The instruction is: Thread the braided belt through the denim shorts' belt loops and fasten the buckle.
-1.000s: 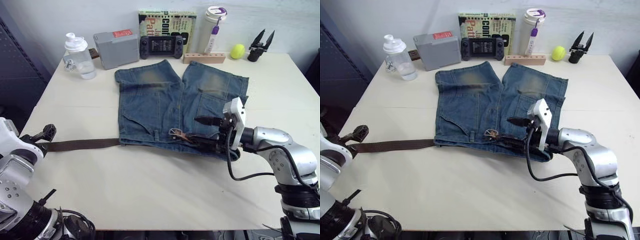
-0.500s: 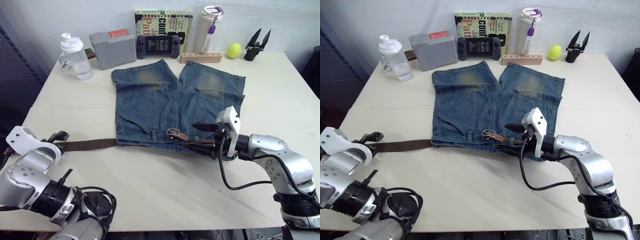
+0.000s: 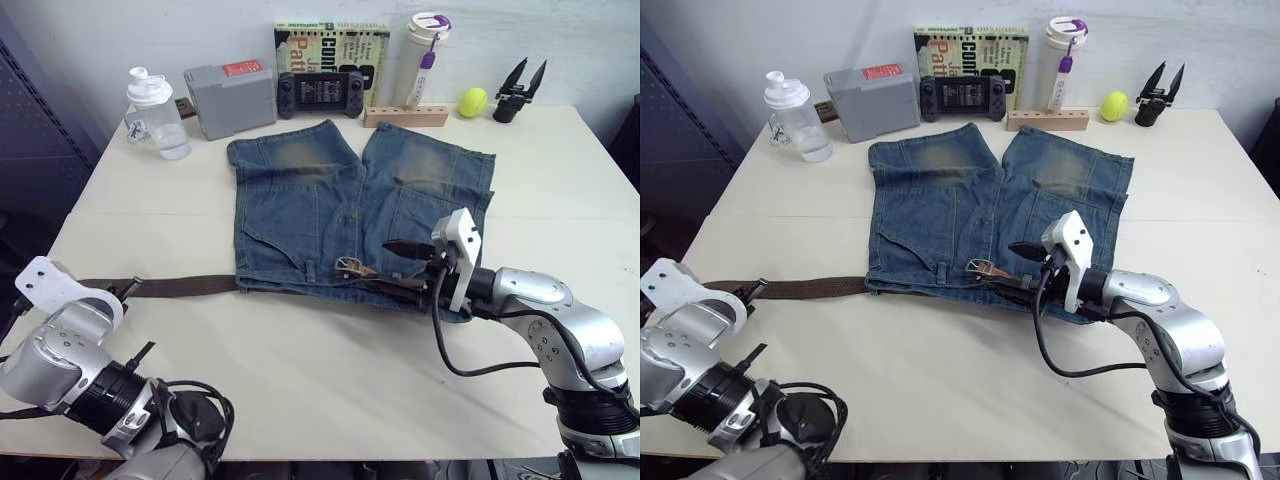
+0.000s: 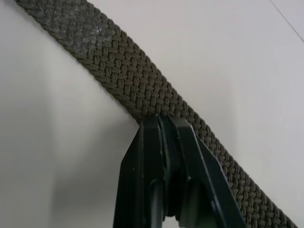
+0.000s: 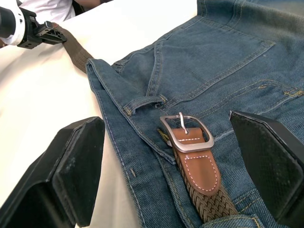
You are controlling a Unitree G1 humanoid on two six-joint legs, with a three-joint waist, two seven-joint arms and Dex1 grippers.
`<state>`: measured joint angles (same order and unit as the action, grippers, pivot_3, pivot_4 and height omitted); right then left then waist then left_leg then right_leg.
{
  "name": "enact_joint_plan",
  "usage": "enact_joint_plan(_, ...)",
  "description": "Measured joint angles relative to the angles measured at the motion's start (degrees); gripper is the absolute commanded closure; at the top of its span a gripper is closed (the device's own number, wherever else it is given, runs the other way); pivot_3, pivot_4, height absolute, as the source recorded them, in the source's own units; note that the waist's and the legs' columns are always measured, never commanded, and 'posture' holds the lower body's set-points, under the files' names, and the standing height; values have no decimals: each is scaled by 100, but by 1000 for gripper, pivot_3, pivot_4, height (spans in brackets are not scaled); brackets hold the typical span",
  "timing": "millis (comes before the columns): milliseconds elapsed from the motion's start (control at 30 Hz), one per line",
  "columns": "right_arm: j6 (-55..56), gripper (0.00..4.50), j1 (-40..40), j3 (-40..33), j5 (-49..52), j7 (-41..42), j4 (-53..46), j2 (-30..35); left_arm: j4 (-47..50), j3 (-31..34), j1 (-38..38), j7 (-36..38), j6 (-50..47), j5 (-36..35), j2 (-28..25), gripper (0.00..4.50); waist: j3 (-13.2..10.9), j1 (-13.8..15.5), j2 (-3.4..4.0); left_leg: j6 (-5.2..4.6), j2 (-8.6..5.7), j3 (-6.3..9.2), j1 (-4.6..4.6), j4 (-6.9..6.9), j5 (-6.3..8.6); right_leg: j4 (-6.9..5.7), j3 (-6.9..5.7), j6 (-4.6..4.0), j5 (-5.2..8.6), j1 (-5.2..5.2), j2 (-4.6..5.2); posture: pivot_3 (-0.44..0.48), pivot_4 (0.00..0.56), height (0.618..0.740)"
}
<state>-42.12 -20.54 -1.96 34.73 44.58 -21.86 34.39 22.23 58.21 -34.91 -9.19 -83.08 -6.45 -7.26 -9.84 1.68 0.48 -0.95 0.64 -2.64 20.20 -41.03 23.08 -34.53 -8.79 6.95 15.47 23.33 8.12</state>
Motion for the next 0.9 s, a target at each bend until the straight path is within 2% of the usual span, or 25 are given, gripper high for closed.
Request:
enact_joint_plan(67, 31, 0, 30, -6, -5, -76, -12, -4, -39, -672, 270, 451, 537, -181, -117, 4441, -11, -9, -18, 0, 4, 1, 4, -1, 0, 0, -2, 0, 0, 3, -1, 0, 150, 726)
enact_joint_plan(167, 57, 0, 55, -12, -4, -154, -26, -46, -17, -1178, 370, 834, 1188, -338, -302, 4441, -16, -29, -27, 0, 4, 0, 7, 0, 0, 1, -2, -1, 0, 7, -1, 0, 150, 726)
enact_joint_plan(367, 72, 0, 102, -76, -21, -426, -57, -132, 341, -3026, 1221, 2169, 4012, -152, -1720, 4441, -16, -53, -24, 2, 4, -12, 7, 8, 1, 2, 3, -6, 3, 19, -2, 0, 150, 726)
enact_joint_plan(433, 87, 0, 127, -70, -48, -454, -87, -142, 325, -3160, 1285, 2296, 4243, -205, -1777, 4441, -16, -47, -24, 1, 5, -14, 7, 6, 1, 1, 5, -6, 3, 17, -2, 0, 150, 726)
enact_joint_plan(533, 89, 0, 138, -70, -66, -520, -94, -154, 129, -2845, 1274, 2174, 3677, -525, -1654, 4441, -17, -43, -25, 1, 7, -12, 8, 4, 1, -1, 3, -6, 3, 17, -5, 0, 150, 726)
enact_joint_plan(633, 74, 0, 135, -77, -27, -611, -94, -274, 125, -2280, 1153, 1907, 2565, -950, -1458, 3658, -18, -42, -27, 0, 7, -8, 10, 5, 1, -1, 0, -6, 3, 18, -5, 0, 150, 726)
enact_joint_plan(667, 71, 0, 136, -68, -27, -618, -94, -275, 127, -2087, 1060, 1855, 2194, -1090, -1395, 3220, -18, -29, -28, 0, 5, -5, 12, 4, 1, -1, -3, -6, 2, 17, -4, 0, 150, 726)
enact_joint_plan(700, 70, 0, 143, -69, -27, -618, -95, -274, 135, -2017, 1048, 1847, 1978, -1173, -1417, 3058, -19, -26, -29, 0, 6, -4, 12, 2, 1, 0, -4, -6, 2, 15, -4, 0, 150, 726)
enact_joint_plan(733, 65, 0, 171, -69, -22, -612, -96, -268, 133, -1897, 988, 1828, 1539, -1273, -1457, 2423, -19, -24, -29, 0, 5, -3, 11, 1, 1, -1, -4, -6, 3, 13, -4, 0, 150, 726)
enact_joint_plan(867, 35, 0, 311, -73, 15, -532, -99, -184, -62, -1330, 420, 1483, 120, -1251, -1555, 689, -21, -24, -32, 0, 6, -1, 11, 0, 1, -2, -4, -6, 3, 13, -10, 0, 150, 726)
enact_joint_plan(900, 32, 0, 310, -73, 23, -517, -99, -171, -106, -1208, 279, 1366, -90, -1149, -1557, 405, -21, -28, -33, 1, 7, -1, 11, 0, 1, -3, -4, -6, 3, 13, -11, 0, 150, 726)
